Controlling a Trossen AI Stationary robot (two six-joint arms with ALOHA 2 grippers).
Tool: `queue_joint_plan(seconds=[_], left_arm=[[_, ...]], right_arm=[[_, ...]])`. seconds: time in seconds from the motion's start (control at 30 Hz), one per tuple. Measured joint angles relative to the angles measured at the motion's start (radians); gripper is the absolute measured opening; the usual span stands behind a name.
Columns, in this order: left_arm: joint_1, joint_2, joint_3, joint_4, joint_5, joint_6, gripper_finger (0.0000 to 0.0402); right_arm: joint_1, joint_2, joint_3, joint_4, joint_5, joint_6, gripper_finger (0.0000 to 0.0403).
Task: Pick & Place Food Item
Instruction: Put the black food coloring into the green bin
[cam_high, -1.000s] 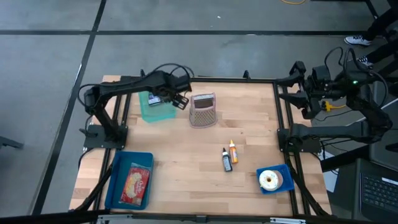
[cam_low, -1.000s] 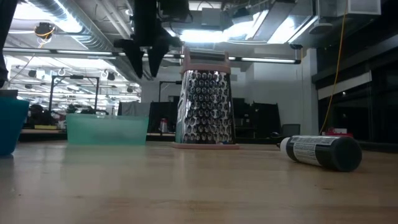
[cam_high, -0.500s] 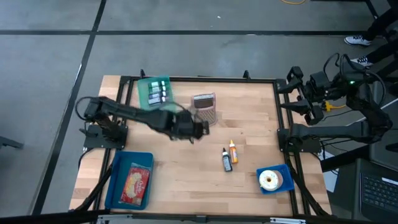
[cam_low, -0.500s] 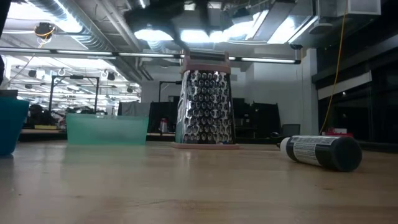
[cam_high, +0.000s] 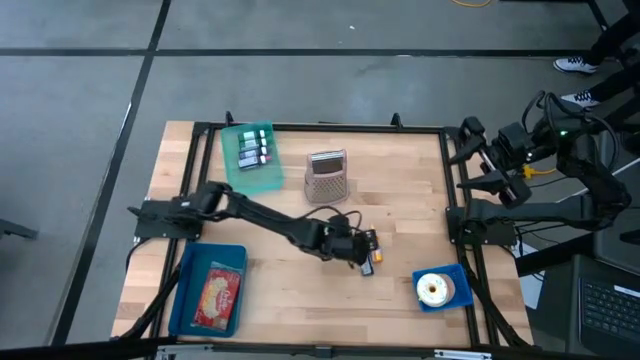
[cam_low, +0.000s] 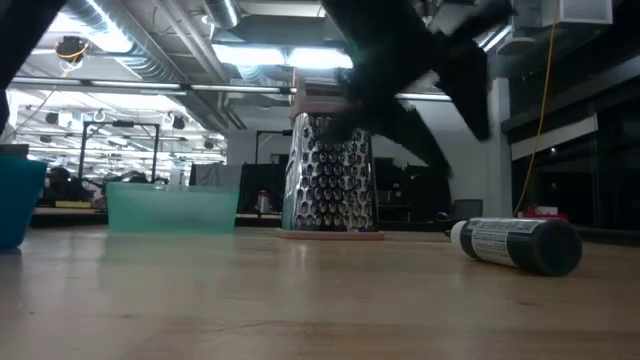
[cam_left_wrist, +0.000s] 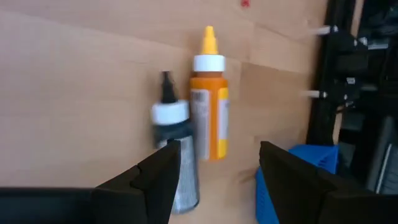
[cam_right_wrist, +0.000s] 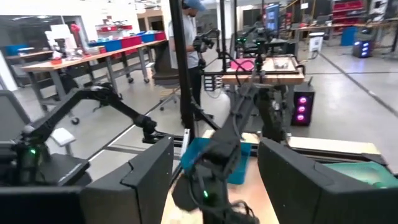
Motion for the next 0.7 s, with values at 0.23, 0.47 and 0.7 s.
queue_joint_plan(seconds=[0.23, 0.47, 0.7], left_arm=[[0.064, 0.109, 0.117, -0.038, 0.115, 0.135, 0.0212], [0.109, 0.122, 0.119, -0.061, 0.243, 0.221, 0.0212], [0.120, 0.122, 0.119, -0.086, 0.312, 0.247, 0.0212]], right_arm=[[0.000, 0.000, 0.000, -0.002, -0.005, 0.006, 0.0232], [0.000, 0.000, 0.000, -0.003, -0.005, 0.025, 0.0232], [0.000, 0.000, 0.000, -0.004, -0.005, 0.024, 0.0232]])
